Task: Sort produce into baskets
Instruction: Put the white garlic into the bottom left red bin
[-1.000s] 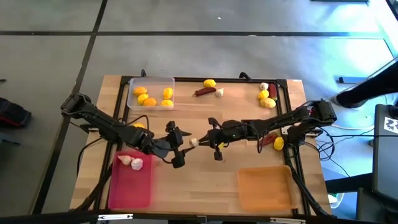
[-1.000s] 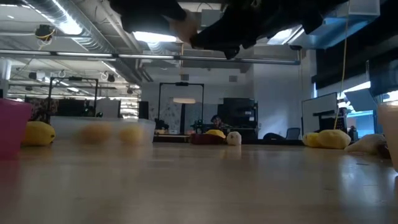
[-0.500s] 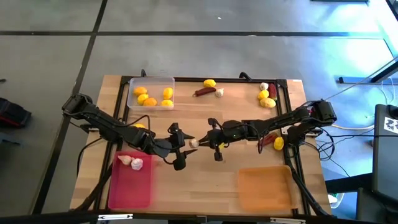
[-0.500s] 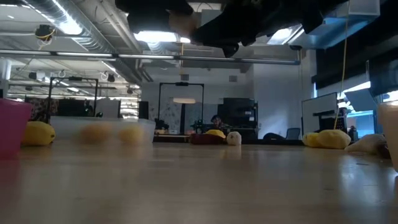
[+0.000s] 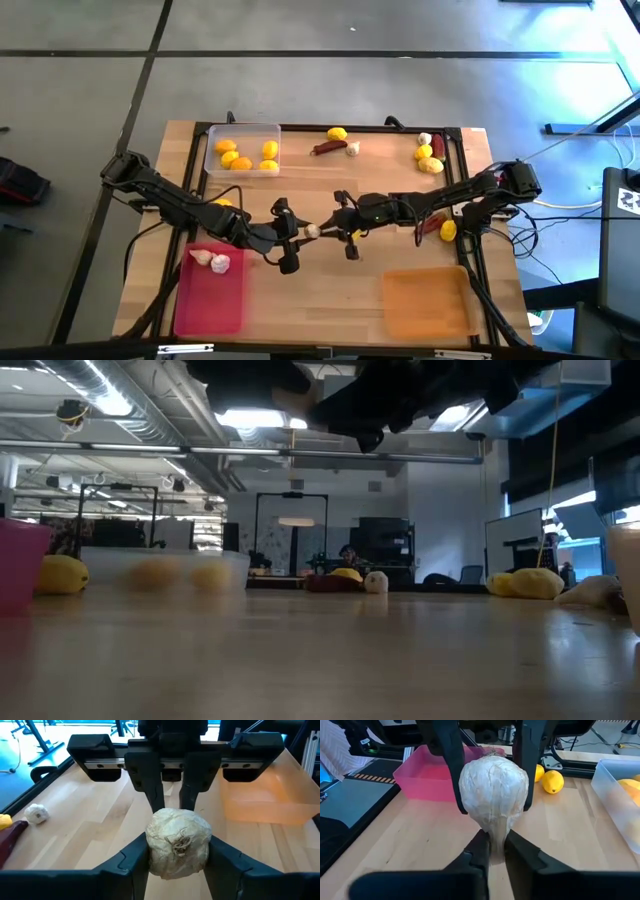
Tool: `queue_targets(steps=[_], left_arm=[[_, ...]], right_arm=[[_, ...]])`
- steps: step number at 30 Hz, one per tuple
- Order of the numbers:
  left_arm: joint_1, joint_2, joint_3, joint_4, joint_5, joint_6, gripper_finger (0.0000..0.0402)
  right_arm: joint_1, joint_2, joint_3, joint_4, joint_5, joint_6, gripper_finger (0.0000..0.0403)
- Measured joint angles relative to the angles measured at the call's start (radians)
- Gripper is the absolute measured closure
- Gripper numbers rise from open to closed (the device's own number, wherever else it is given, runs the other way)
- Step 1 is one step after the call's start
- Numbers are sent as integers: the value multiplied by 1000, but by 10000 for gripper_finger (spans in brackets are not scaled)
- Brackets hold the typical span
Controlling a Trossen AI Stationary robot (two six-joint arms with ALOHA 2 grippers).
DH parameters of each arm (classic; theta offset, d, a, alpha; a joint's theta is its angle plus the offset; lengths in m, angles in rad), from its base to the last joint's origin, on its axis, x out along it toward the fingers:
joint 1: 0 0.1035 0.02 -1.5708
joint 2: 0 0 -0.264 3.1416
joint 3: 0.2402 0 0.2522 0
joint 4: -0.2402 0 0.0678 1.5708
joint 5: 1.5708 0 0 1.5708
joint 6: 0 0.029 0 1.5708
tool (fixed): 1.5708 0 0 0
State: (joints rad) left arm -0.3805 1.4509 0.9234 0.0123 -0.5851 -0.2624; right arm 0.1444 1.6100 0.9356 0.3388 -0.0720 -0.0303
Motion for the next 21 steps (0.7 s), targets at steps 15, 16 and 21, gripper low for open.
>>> queue_targets(steps=[15, 16, 21], left_arm=[[-62, -116, 0, -214, 13, -145, 247], [-72, -135, 0, -240, 33, -173, 247], [-139, -212, 0, -384, 163, -368, 247]], right_arm=[[0, 0, -2, 4, 9, -1, 258], [0, 0, -2, 4, 9, -1, 258], [0, 0, -2, 3, 10, -1, 258]])
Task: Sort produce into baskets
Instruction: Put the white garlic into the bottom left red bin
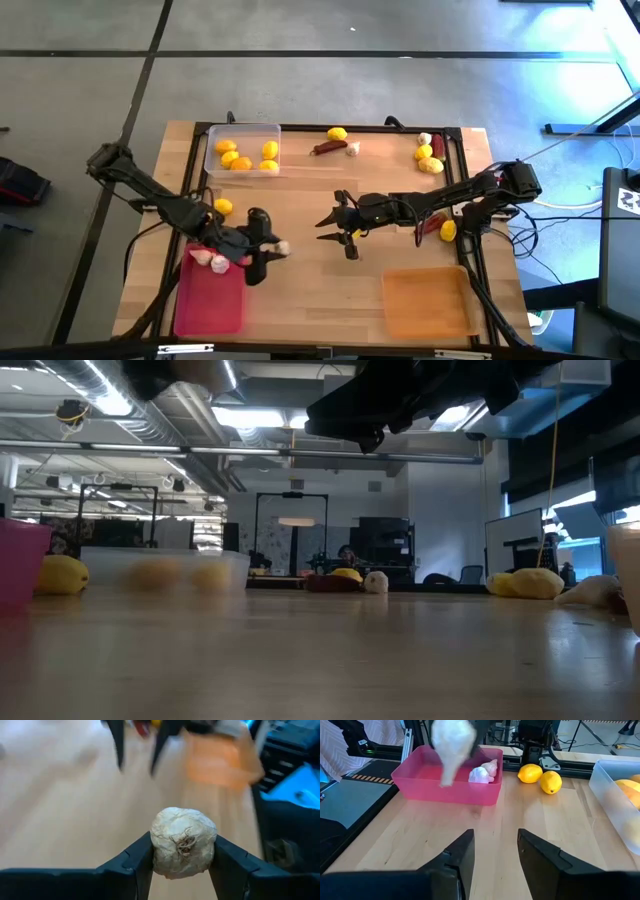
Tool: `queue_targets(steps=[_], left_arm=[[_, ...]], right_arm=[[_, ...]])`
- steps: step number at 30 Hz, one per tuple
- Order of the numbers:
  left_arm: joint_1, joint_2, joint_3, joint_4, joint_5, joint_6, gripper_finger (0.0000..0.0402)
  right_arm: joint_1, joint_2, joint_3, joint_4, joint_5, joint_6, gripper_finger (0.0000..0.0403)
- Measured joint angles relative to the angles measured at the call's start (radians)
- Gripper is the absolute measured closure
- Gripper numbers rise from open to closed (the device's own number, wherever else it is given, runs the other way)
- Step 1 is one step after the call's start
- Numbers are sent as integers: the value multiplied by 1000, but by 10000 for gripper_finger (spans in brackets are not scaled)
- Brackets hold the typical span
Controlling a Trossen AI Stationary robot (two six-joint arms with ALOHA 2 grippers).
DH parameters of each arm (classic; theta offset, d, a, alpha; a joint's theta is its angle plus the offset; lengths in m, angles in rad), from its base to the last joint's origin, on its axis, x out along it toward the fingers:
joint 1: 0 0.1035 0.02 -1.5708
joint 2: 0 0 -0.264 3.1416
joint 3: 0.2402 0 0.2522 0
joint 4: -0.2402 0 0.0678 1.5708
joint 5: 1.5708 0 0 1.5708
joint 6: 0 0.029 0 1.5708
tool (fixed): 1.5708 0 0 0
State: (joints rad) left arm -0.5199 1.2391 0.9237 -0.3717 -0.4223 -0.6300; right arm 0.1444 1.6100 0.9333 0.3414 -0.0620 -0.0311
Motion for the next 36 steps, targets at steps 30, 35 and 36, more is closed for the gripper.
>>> queue_targets(steps=[30, 35, 36], left_arm=[[-350, 42, 0, -520, 132, -892, 247], [-364, 115, 0, -557, 132, -891, 247], [-367, 130, 0, -566, 134, -892, 247]], right_arm=[[-1, 0, 0, -4, 0, 0, 258], [-1, 0, 0, -4, 0, 0, 258], [-1, 0, 0, -4, 0, 0, 258]])
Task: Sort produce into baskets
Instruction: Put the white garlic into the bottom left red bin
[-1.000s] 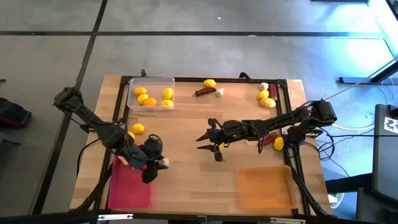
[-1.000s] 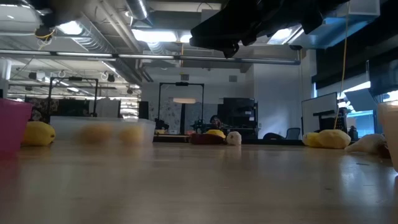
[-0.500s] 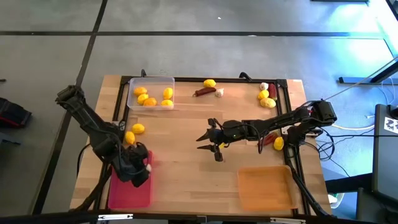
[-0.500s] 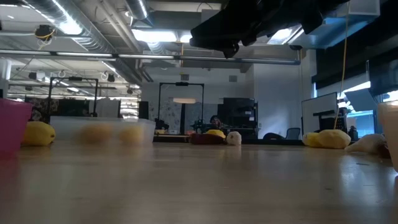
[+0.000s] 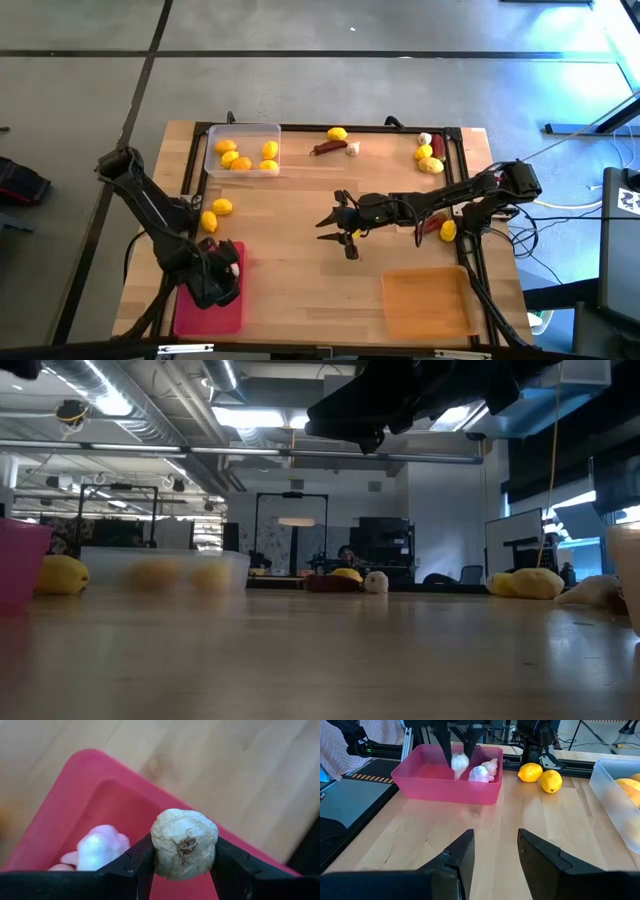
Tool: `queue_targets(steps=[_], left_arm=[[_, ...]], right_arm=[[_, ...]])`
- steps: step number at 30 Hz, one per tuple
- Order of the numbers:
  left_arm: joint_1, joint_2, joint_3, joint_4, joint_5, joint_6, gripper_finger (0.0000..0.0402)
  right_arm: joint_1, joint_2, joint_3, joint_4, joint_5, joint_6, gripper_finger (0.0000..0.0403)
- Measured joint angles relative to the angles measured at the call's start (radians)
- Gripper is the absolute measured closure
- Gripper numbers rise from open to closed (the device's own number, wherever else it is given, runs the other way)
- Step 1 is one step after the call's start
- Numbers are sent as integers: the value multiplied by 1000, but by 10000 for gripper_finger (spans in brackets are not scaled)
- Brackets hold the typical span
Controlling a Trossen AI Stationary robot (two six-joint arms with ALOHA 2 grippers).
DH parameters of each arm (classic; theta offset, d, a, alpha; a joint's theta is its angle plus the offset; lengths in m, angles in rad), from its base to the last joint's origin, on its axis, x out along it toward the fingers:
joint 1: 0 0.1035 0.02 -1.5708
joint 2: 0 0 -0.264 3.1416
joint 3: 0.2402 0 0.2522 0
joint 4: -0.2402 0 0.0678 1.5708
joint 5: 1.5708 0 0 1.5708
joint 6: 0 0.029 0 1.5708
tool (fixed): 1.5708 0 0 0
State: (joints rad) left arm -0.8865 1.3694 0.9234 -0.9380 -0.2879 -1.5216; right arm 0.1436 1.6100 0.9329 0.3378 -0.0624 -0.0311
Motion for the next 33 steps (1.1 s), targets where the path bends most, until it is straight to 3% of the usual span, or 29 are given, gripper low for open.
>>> queue_targets(steps=[17, 33], left_arm=[[-1, 159, 0, -26, -12, 30, 247], [-1, 169, 0, -74, -54, -22, 246]], right_arm=[[0, 0, 0, 1, 1, 0, 258], [0, 17, -1, 11, 2, 0, 258]])
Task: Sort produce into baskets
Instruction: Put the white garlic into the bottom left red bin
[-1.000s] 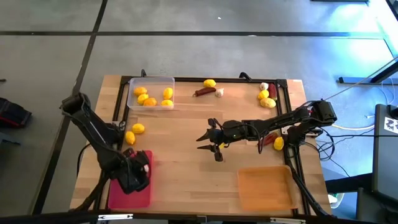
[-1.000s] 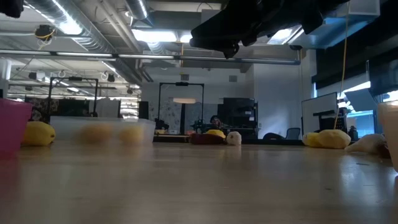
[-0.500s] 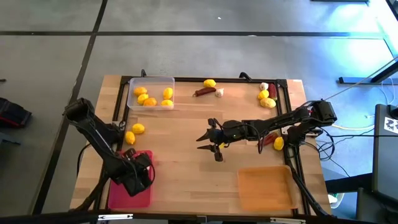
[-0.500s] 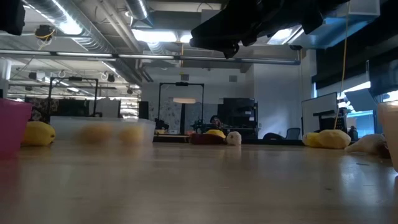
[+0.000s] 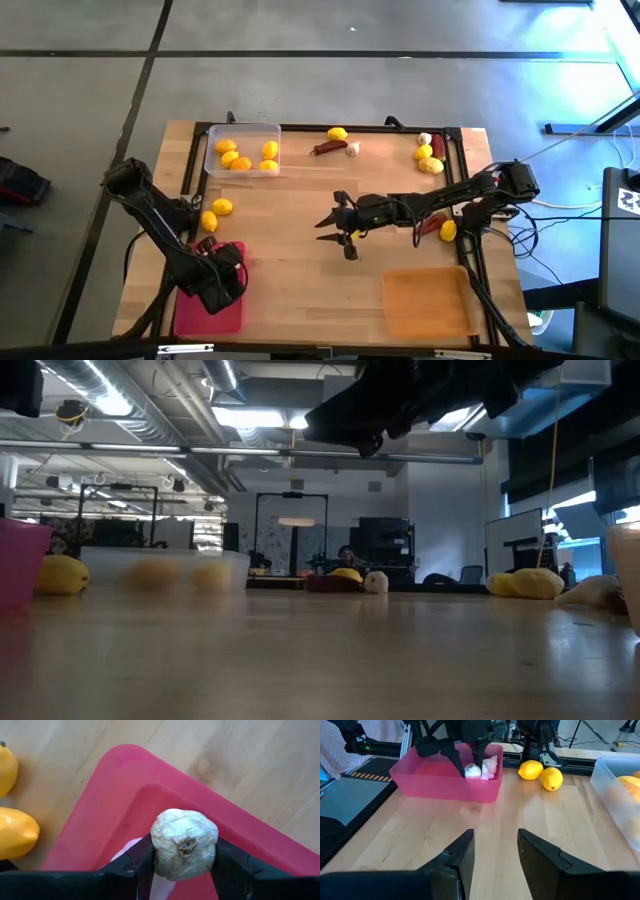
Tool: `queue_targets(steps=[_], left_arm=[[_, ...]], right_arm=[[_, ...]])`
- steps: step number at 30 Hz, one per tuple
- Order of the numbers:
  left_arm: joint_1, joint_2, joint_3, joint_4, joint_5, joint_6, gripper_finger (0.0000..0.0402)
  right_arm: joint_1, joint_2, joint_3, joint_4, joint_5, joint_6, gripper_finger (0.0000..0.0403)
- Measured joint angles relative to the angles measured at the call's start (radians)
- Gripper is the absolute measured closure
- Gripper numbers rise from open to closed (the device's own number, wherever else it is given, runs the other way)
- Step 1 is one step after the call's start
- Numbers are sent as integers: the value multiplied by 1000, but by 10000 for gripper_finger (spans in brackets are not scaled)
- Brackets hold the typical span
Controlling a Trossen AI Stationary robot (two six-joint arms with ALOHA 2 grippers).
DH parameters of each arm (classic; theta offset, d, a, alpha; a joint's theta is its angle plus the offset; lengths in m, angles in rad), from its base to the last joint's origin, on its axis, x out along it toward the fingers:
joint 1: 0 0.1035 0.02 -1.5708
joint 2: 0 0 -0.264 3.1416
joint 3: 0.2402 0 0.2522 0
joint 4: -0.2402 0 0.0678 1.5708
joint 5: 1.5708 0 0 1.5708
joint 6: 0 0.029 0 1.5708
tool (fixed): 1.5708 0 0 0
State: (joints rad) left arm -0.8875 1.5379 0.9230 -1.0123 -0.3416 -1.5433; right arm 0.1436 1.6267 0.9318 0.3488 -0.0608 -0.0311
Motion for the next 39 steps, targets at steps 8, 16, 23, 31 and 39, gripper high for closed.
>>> queue_targets(steps=[8, 16, 23, 31, 39], left_arm=[[1, 0, 0, -3, -8, -56, 202], [1, 0, 0, 7, -2, -32, 120], [27, -37, 0, -5, 66, 5, 116], [44, -154, 0, -2, -43, 68, 116], [65, -252, 0, 36, -289, 140, 116]], right_arm=[[0, 0, 0, 1, 0, 0, 258], [0, 0, 0, 1, 0, 0, 258], [0, 0, 0, 10, 1, 0, 258], [0, 0, 1, 9, 22, -3, 258], [0, 0, 1, 9, 35, -3, 258]])
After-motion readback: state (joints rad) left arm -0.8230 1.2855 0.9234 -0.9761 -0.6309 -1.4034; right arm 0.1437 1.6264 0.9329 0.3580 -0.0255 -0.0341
